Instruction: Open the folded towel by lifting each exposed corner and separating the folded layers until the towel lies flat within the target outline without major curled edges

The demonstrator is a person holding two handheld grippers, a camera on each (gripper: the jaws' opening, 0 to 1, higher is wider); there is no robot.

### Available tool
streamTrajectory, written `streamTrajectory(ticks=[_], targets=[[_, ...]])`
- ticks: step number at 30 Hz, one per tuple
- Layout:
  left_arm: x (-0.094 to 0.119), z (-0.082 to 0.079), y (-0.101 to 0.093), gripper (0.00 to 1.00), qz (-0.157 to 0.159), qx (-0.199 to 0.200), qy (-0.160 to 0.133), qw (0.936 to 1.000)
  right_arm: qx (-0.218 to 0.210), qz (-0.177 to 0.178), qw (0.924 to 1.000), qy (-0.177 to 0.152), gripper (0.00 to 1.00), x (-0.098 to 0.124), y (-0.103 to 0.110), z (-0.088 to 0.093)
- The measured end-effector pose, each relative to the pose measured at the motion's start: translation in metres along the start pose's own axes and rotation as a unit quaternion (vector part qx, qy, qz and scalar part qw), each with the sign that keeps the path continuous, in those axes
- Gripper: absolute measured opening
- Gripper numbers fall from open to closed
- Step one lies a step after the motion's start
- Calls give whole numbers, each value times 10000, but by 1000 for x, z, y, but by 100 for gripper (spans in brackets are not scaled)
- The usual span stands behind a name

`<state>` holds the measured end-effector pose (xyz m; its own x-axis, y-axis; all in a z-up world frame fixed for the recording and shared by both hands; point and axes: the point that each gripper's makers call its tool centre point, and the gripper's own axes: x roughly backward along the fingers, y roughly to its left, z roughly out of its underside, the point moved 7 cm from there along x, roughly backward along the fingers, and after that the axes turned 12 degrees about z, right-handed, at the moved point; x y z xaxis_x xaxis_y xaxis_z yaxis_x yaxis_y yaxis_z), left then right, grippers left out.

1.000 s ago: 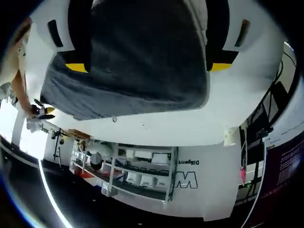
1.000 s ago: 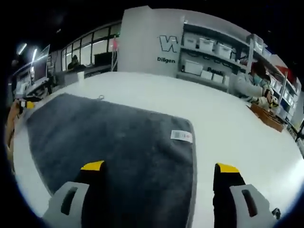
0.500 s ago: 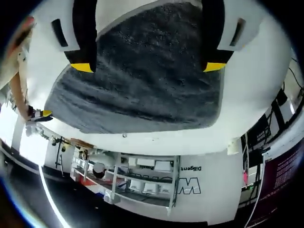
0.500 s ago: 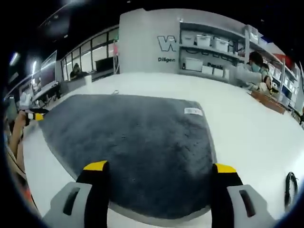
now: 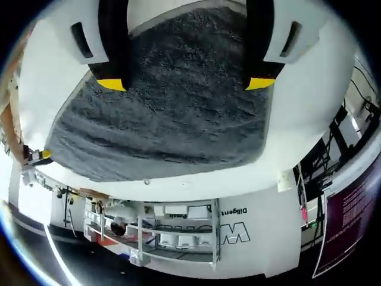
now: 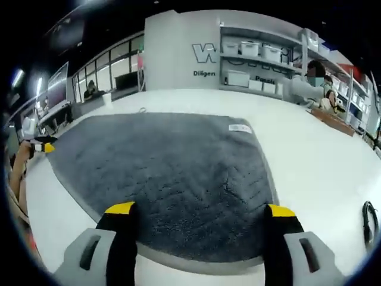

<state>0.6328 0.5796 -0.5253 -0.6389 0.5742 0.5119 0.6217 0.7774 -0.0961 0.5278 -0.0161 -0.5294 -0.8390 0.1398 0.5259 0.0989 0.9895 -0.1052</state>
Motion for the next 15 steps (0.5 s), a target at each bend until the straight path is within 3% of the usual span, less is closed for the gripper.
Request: streamTrajectory(ticks=[15], targets=[[11, 5, 6, 76, 180, -75, 75, 9998, -48, -92, 9998, -183, 87, 10, 1, 7]])
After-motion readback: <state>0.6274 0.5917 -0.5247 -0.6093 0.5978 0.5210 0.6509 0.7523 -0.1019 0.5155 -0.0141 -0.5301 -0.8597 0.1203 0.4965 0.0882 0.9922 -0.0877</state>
